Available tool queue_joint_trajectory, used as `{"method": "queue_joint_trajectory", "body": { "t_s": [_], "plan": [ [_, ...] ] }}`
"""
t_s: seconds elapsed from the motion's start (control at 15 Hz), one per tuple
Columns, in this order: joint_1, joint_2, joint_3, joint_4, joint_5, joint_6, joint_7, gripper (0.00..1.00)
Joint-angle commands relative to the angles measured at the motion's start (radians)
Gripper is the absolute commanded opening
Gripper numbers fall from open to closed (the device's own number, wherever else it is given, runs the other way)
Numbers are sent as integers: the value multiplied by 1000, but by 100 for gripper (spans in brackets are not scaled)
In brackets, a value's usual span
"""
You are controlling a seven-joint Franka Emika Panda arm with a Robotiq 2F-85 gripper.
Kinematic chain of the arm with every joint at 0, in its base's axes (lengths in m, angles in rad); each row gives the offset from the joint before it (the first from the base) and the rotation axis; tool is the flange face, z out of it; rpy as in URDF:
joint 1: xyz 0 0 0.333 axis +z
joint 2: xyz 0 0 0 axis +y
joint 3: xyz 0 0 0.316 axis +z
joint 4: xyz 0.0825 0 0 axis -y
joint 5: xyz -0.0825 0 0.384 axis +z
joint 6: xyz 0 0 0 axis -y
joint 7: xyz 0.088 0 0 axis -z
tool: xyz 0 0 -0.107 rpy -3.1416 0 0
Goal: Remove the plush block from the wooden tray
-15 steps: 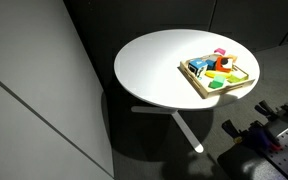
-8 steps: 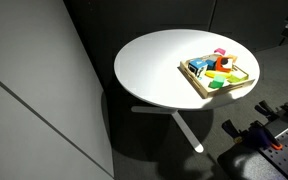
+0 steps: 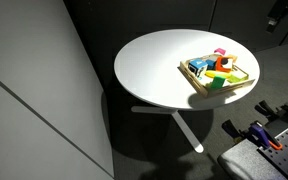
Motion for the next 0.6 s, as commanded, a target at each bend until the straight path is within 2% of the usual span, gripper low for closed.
{"method": "queue_joint_trajectory", "body": {
  "t_s": [0.0, 0.2, 0.53],
  "plan": [
    [-13, 132, 2, 108, 8, -23, 44, 100],
    [-14, 221, -18, 158, 9, -30, 18, 100],
    [-10, 324, -57, 201, -4, 22, -105, 100]
  ]
}}
